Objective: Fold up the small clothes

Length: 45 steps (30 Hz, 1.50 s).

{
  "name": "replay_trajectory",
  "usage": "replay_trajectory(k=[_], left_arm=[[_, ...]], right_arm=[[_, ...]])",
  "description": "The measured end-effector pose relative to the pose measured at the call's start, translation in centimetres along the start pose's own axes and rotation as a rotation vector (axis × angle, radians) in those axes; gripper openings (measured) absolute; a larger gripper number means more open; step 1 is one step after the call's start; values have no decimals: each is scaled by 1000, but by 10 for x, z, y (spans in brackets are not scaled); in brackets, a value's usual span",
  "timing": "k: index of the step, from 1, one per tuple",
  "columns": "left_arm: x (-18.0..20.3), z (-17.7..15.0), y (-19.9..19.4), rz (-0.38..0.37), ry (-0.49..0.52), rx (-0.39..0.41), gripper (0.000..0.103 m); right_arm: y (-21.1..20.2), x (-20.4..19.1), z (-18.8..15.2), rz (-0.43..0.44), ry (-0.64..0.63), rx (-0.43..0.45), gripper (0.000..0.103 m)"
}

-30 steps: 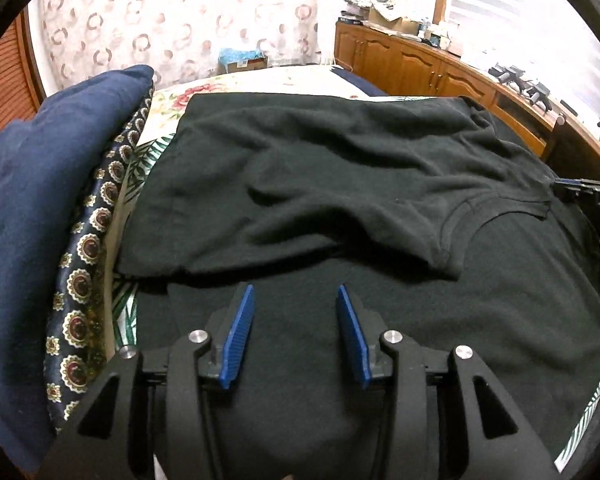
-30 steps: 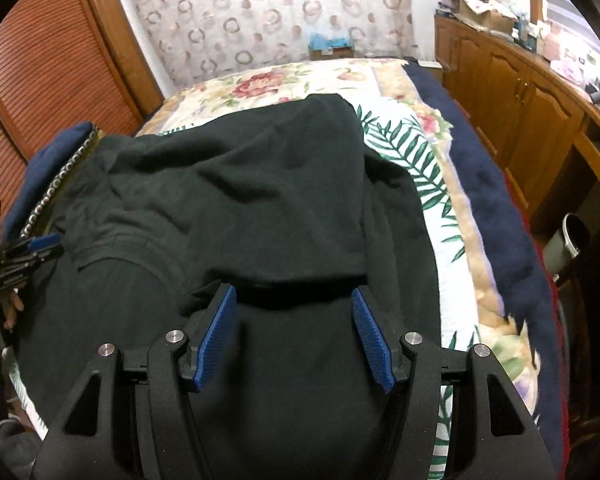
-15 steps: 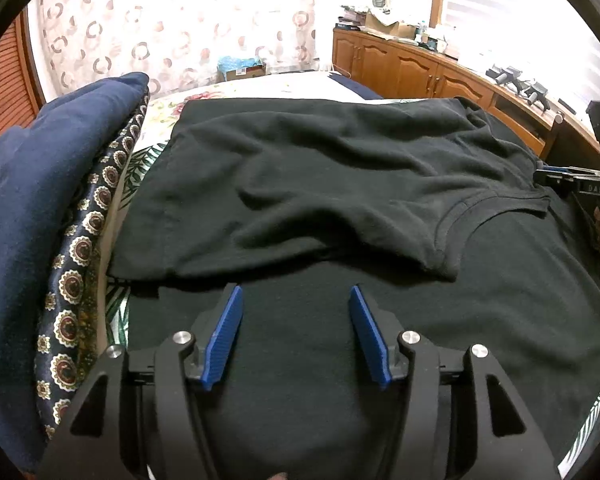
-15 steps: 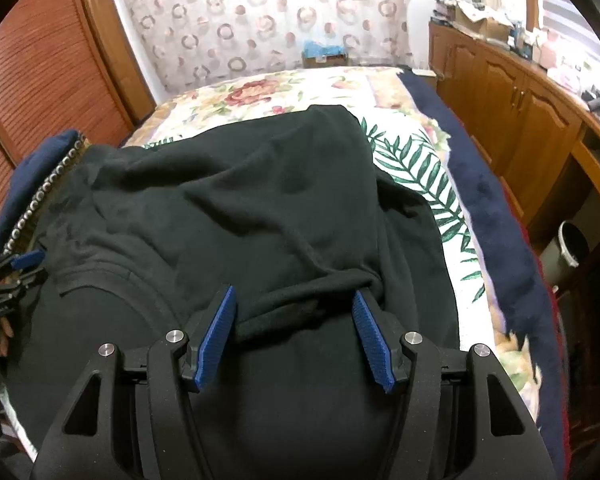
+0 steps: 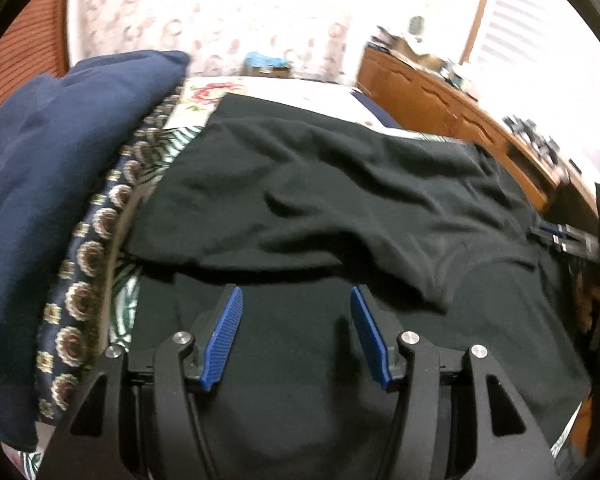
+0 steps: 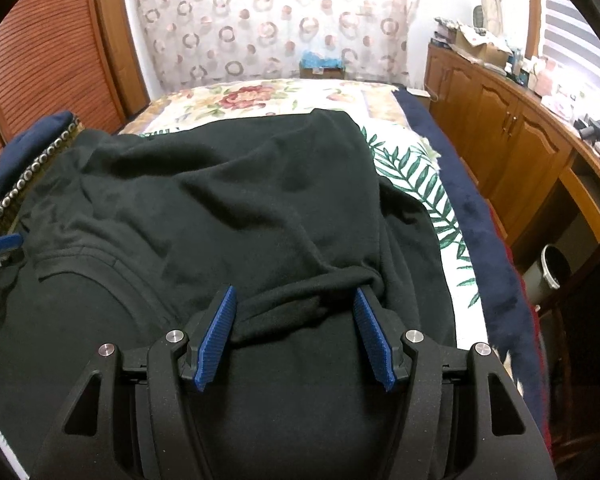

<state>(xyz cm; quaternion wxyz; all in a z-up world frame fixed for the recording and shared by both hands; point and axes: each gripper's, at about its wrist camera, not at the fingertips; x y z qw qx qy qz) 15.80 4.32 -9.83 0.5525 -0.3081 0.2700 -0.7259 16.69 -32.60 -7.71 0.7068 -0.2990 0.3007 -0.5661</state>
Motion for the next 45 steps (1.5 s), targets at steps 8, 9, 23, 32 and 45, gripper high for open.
replay_trajectory(k=[8, 9, 23, 32, 45], left_arm=[[-16, 19, 20, -6, -136, -13, 55], [-17, 21, 23, -11, -156, -14, 55], [-13, 37, 41, 15, -140, 5, 22], [-9, 35, 6, 58, -59, 114, 0], [-1, 16, -93, -2, -11, 314, 0]], right_arm=[[1, -1, -1, -2, -1, 1, 62], [1, -1, -1, -3, -2, 1, 62], [1, -1, -2, -15, -9, 0, 62], [-4, 2, 1, -10, 13, 24, 6], [-81, -5, 12, 113, -1, 196, 1]])
Point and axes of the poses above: each gripper's, at about its wrist camera, not at the fingertips, and y roughly the way its jaws point, x to its right, z to its top, and after that the axes turned 5 degrees about y, right-handed
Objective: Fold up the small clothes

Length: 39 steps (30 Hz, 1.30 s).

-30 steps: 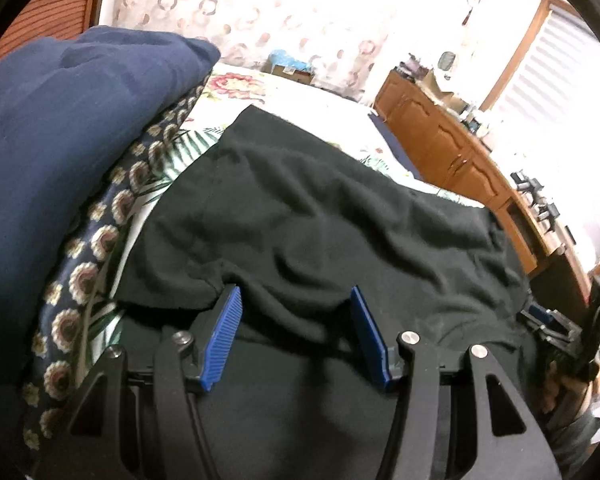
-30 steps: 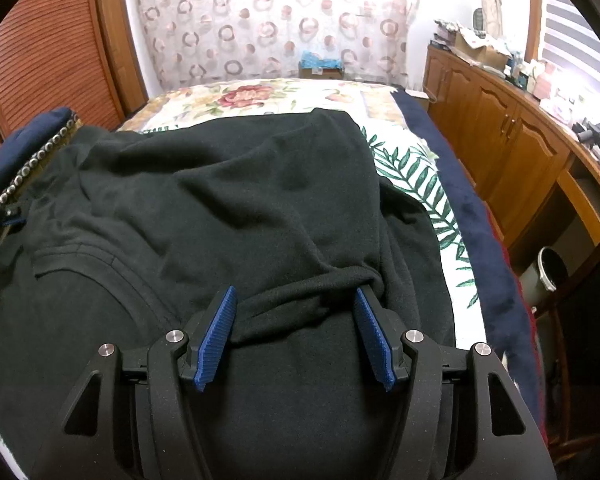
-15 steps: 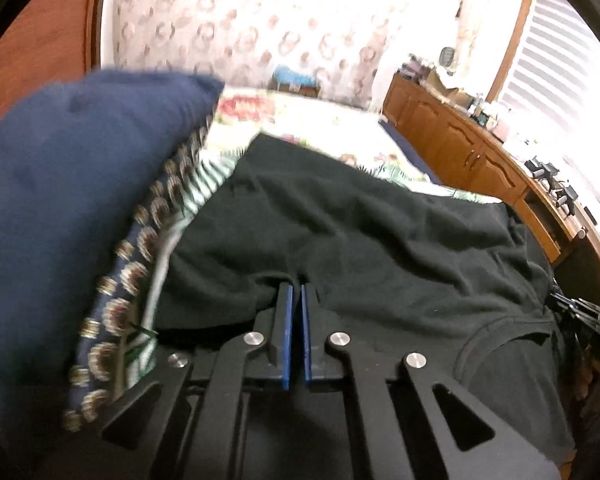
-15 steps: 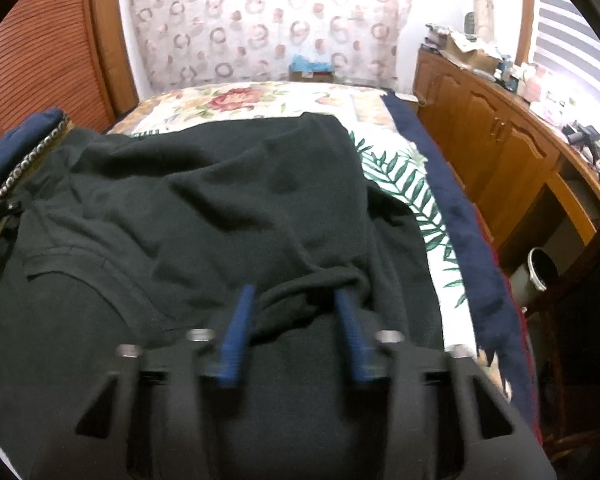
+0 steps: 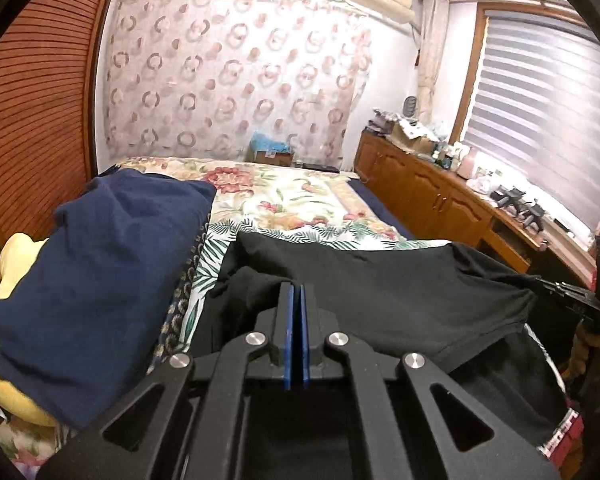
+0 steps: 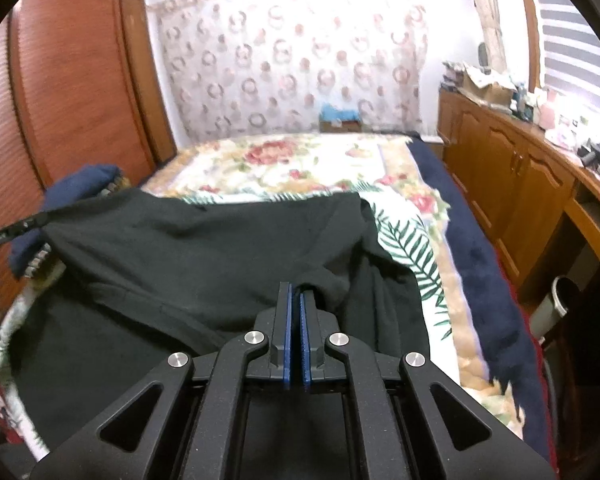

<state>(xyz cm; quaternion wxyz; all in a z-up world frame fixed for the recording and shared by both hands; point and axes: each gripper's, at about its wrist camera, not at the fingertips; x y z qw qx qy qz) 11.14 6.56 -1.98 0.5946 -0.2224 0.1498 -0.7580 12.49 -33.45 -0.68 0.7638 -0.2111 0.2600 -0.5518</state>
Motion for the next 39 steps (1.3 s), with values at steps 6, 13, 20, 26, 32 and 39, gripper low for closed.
replay_trajectory(k=[6, 13, 20, 26, 32, 39], left_arm=[[9, -21, -43, -13, 19, 25, 0], [13, -53, -85, -26, 15, -6, 0], [15, -76, -86, 33, 30, -82, 6], [5, -82, -78, 83, 41, -129, 24], [4, -86, -66, 90, 58, -161, 33], [-5, -96, -50, 115, 63, -215, 37]], right_arm=[[-51, -7, -2, 40, -25, 48, 1], [-104, -13, -28, 71, -52, 17, 1], [-123, -28, -57, 72, -92, -84, 1], [-100, -24, -76, 14, -96, -149, 10], [-94, -20, -63, -31, -109, -110, 41], [-58, -6, -30, -16, -93, -56, 41]])
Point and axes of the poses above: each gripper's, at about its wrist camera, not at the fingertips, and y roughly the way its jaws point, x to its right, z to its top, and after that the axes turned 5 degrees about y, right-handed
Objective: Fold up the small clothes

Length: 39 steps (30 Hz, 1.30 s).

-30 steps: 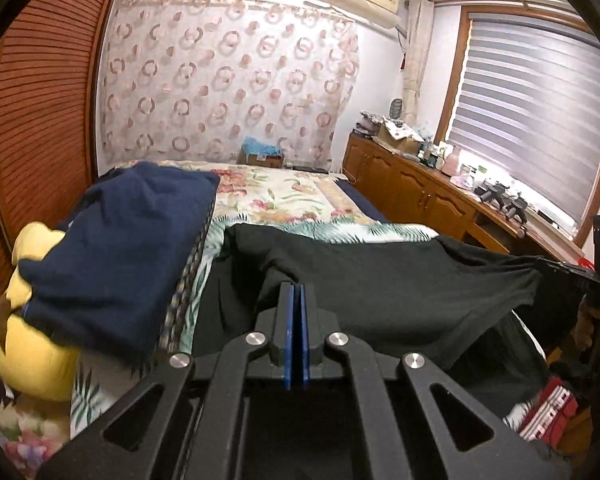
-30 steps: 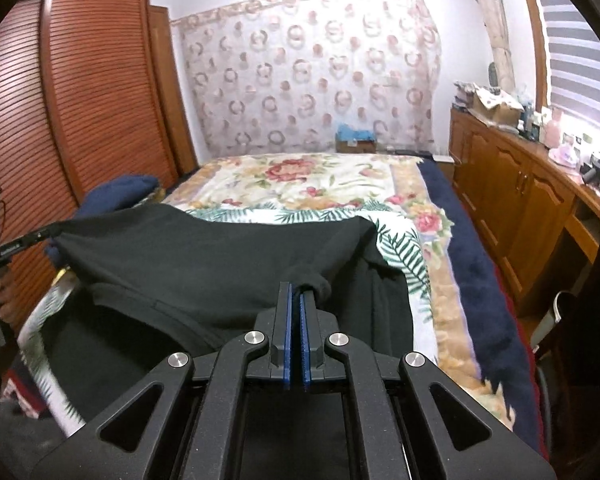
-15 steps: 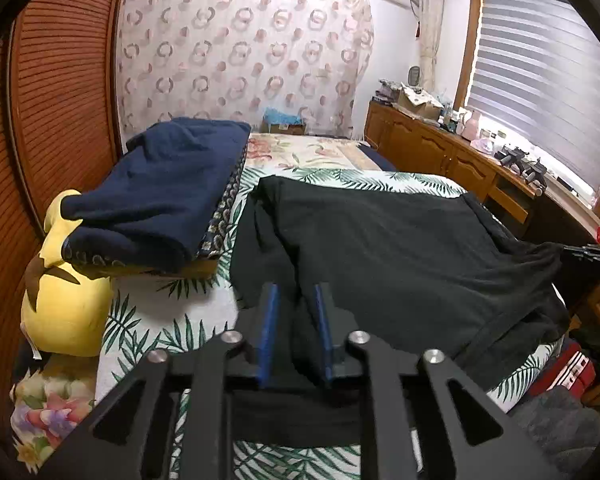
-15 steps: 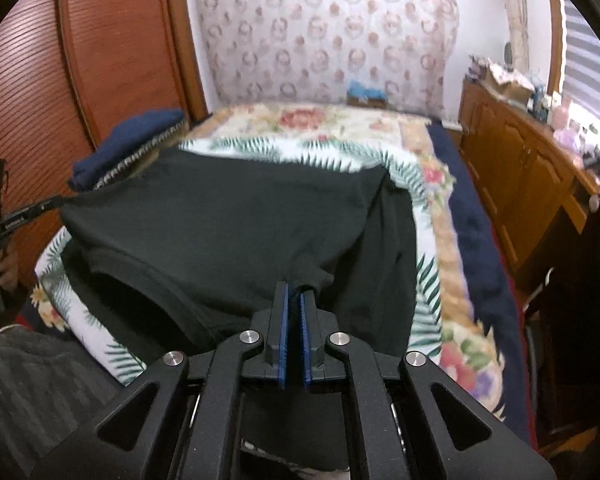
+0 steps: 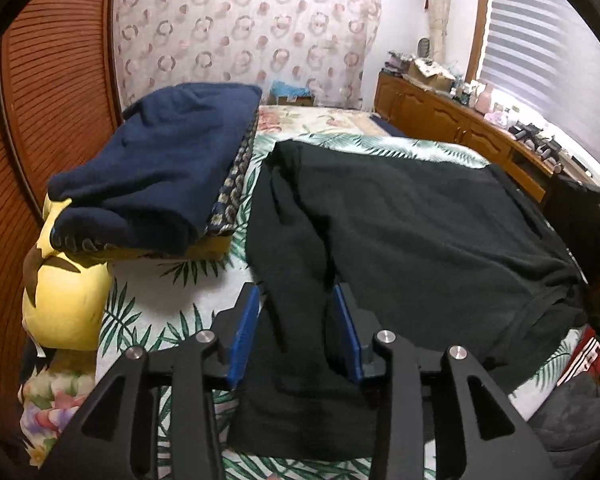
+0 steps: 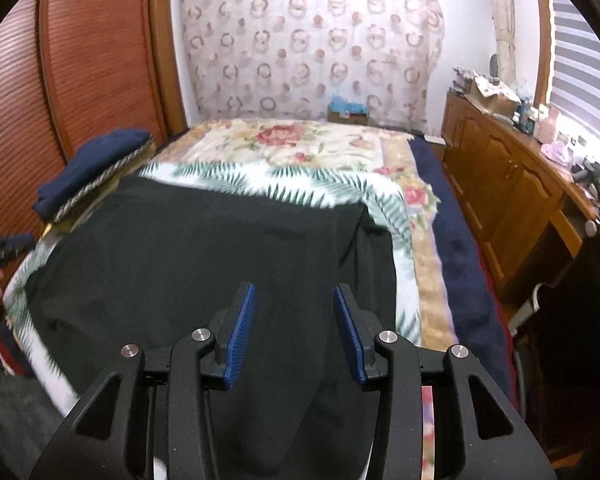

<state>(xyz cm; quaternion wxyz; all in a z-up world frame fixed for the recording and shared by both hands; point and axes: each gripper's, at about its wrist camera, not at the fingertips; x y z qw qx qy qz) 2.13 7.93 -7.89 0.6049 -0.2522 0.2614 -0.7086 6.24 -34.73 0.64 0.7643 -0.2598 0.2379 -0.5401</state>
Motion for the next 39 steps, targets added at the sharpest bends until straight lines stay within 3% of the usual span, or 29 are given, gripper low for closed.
replay_trajectory(k=[7, 15, 16, 18, 19, 22, 26, 28, 30, 31, 37, 39], left_arm=[[-12, -7, 19, 32, -17, -43, 39], [-11, -13, 41, 57, -9, -90, 39], [-10, -13, 42, 61, -6, -91, 39], [-9, -11, 43, 61, -4, -89, 39], [-10, -11, 44, 60, -7, -86, 40], [-11, -11, 44, 61, -11, -80, 40], [-12, -13, 44, 62, -12, -72, 40], [-13, -12, 44, 59, -15, -71, 40], [-13, -13, 43, 60, -15, -70, 40], [-13, -12, 44, 60, -14, -70, 40], [-12, -13, 43, 54, -14, -69, 43], [-12, -13, 43, 54, -13, -69, 44]], right_arm=[[88, 22, 44, -10, 11, -68, 38], [164, 58, 62, -80, 110, -171, 37], [166, 59, 63, -82, 115, -174, 34], [170, 60, 63, -63, 118, -176, 11], [169, 60, 64, -53, 115, -169, 7], [154, 60, 67, -24, 110, -113, 4], [128, 79, 73, -119, 194, -57, 3], [123, 91, 74, -159, 244, -47, 4], [117, 96, 77, -269, 241, -22, 10], [116, 96, 80, -273, 242, -15, 10], [104, 80, 81, -199, 181, -15, 29], [104, 70, 74, -165, 155, -26, 50]])
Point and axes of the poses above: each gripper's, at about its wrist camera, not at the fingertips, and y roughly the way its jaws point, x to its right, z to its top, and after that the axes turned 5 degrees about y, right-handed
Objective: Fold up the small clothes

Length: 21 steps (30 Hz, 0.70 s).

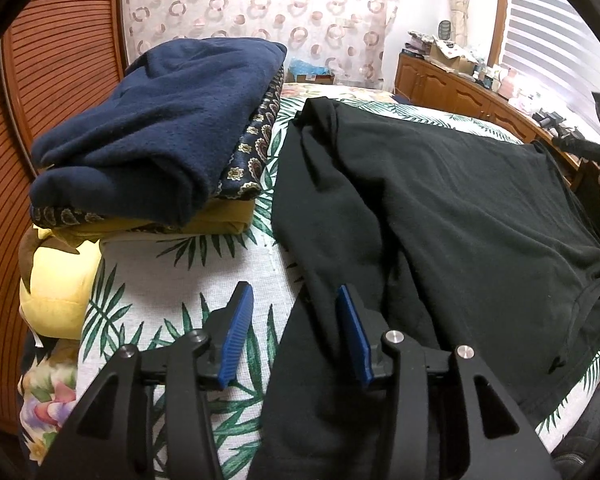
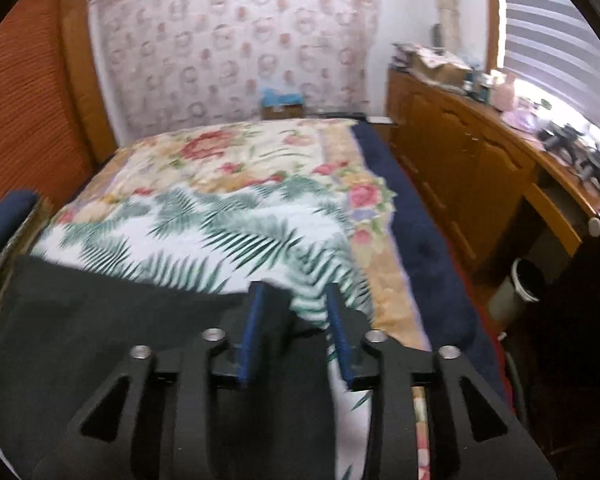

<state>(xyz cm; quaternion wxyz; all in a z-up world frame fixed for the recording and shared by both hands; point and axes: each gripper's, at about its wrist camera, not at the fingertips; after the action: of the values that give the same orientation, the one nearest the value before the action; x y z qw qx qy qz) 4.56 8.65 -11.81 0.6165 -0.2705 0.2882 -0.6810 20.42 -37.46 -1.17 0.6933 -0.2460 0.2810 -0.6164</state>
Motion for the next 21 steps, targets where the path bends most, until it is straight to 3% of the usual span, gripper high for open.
replay_trajectory(k=[2, 5, 10, 16, 21], left_arm=[[0, 0, 0, -5, 4, 0, 46], [0, 0, -2, -23, 11, -1, 48], [-4, -2, -14, -95, -27, 5, 48], [9, 3, -35, -174, -30, 29, 49], [27, 3, -26, -150, 8, -15, 49]], right_arm=[[0, -6, -9, 27, -23, -14, 55], [6, -11, -26, 48, -40, -61, 56], [22, -9, -50, 22, -83, -127, 56], [25, -3, -63, 28, -61, -125, 59], [25, 0, -64, 39, -42, -124, 60]])
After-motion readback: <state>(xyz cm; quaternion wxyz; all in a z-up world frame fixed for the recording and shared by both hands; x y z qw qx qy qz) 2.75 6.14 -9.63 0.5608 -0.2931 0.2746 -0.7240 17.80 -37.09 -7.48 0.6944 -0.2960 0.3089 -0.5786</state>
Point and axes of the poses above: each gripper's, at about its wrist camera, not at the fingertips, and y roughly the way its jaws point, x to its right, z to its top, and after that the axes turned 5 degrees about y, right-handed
